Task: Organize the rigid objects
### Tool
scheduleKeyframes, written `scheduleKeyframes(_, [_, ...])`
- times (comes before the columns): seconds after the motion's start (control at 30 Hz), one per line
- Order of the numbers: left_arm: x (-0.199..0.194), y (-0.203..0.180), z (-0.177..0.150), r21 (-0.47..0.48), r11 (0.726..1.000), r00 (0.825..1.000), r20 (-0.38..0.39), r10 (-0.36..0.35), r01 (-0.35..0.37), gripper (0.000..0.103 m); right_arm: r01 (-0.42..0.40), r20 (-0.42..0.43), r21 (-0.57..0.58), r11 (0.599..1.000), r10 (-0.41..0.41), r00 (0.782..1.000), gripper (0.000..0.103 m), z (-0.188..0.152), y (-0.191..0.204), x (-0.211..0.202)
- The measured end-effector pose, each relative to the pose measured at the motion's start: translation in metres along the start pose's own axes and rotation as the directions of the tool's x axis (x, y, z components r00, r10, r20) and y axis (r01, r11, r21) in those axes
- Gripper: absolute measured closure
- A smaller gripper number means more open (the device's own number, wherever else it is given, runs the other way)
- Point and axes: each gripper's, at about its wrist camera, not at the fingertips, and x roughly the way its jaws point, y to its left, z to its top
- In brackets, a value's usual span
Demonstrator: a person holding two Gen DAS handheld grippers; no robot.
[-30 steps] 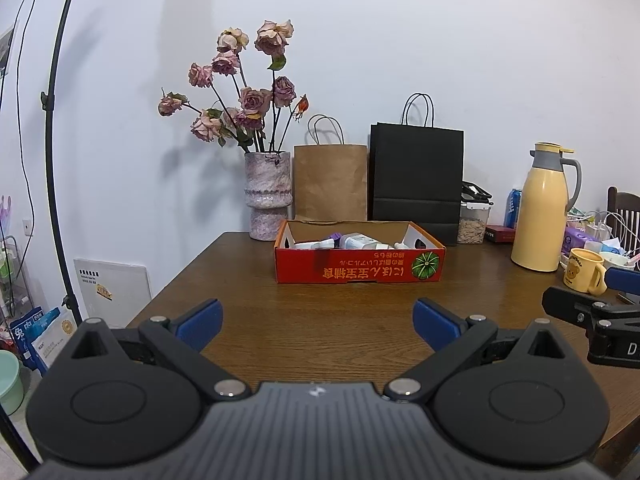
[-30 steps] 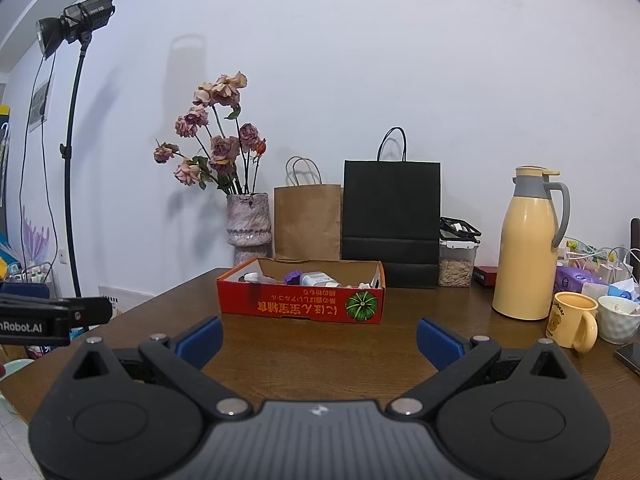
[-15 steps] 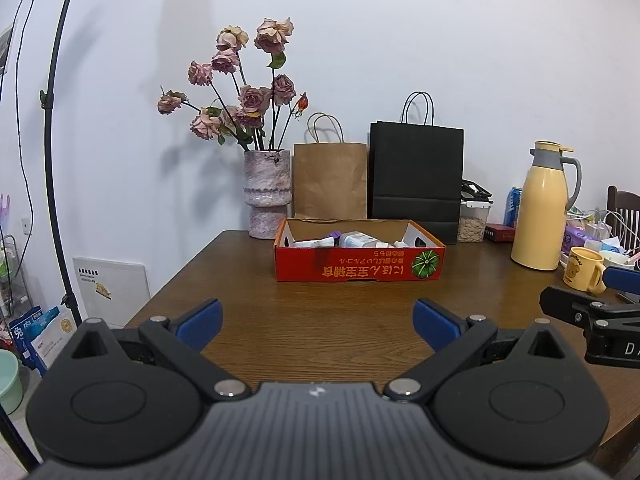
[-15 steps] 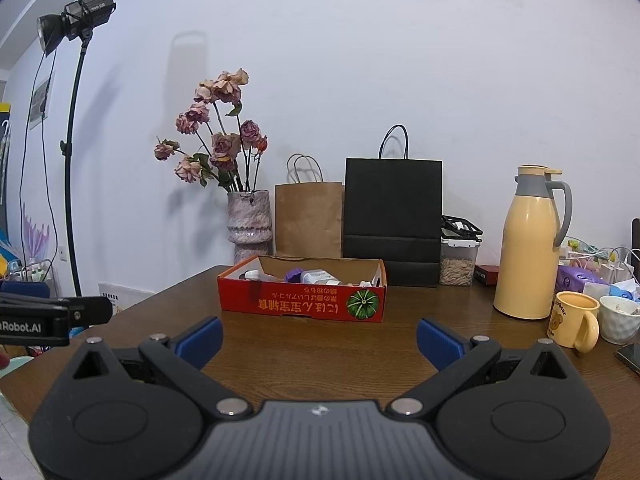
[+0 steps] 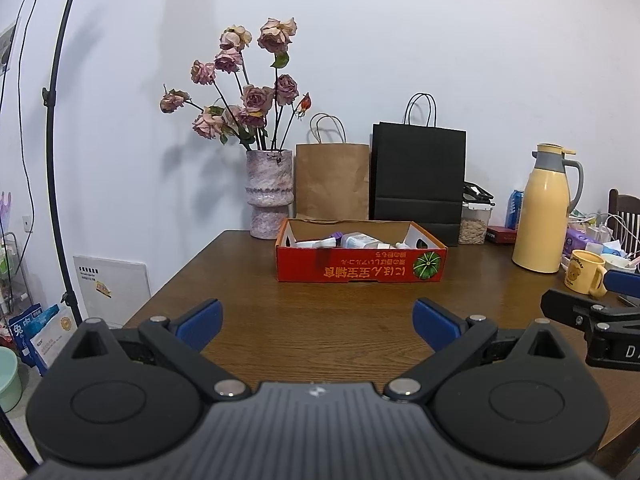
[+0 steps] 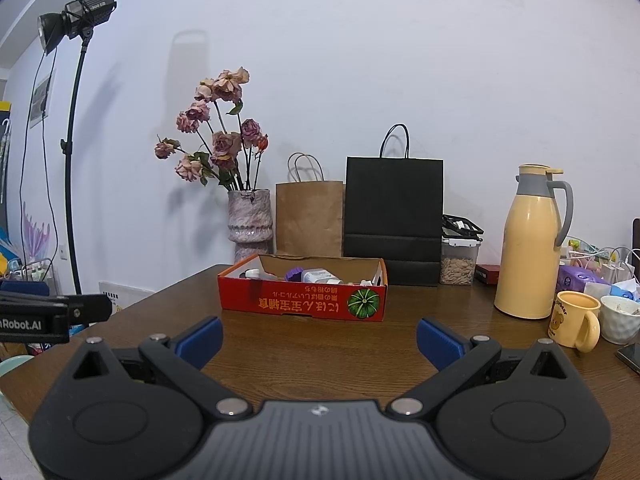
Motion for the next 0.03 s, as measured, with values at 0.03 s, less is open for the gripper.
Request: scheduleKeyframes(0.03, [0.0002, 0.0000, -0.0001, 0.002, 1.000, 1.000, 0.000, -0.001, 0.001, 0.000, 0.000, 0.000, 0.000, 1.000, 0.000, 1.000, 0.000, 0.0000, 0.0000, 0.0000])
